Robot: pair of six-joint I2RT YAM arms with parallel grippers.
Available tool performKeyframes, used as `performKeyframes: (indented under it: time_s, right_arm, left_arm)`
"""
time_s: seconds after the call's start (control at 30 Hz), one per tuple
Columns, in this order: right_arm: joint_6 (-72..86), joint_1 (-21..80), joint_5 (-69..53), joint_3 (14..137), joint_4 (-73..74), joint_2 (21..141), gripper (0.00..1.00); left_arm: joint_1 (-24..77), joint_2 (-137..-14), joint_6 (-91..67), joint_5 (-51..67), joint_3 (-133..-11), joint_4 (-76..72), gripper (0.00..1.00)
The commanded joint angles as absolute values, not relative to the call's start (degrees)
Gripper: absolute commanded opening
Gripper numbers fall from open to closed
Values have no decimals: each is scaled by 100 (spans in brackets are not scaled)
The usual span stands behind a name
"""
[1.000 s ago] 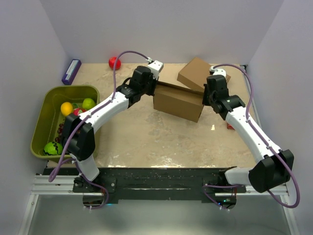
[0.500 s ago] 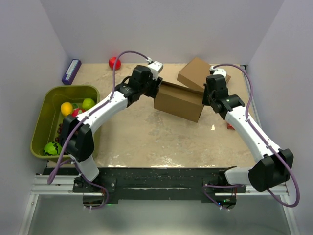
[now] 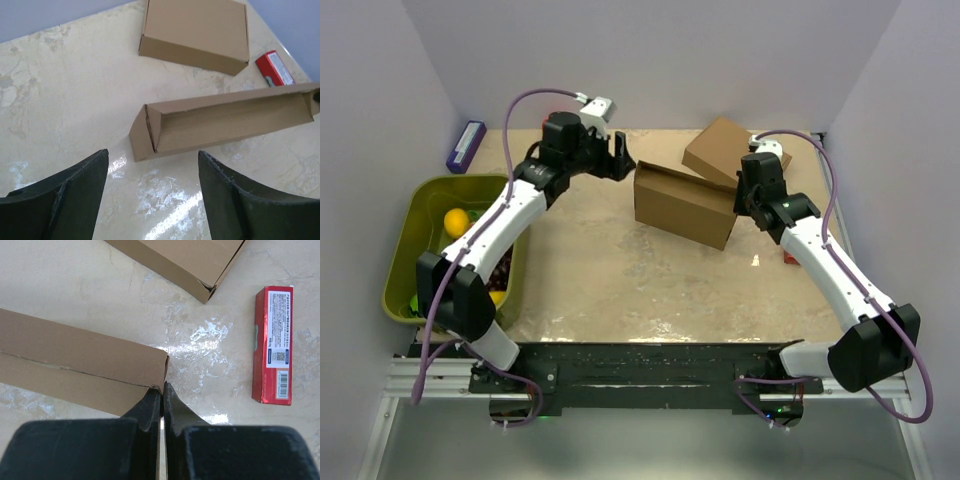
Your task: Fold the paper box
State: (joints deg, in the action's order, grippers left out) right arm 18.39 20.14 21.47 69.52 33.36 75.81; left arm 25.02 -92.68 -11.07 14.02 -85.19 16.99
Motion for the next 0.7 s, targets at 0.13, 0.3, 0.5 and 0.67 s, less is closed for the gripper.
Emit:
performKeyframes:
  time_s: [0.13,0.3,0.5,0.67]
  right_arm:
    - [1890,2057,1872,6733,4166,7778,0]
    - [1881,2048,1854,6706,4175,7752,0]
    - [1881,2048,1881,6688,4175,7769,0]
    - [1881,2048,1872,6688,4175,7787,0]
  left_arm:
    - [2215,-9632,-1872,2241,-8894,853,74]
    - [2215,-10062,-2091,2276,-9122,563,73]
    - [2215,-10502,-2144,2285,-9325,466,72]
    - [2215,-10679,-2180,2285,-9273,343,67]
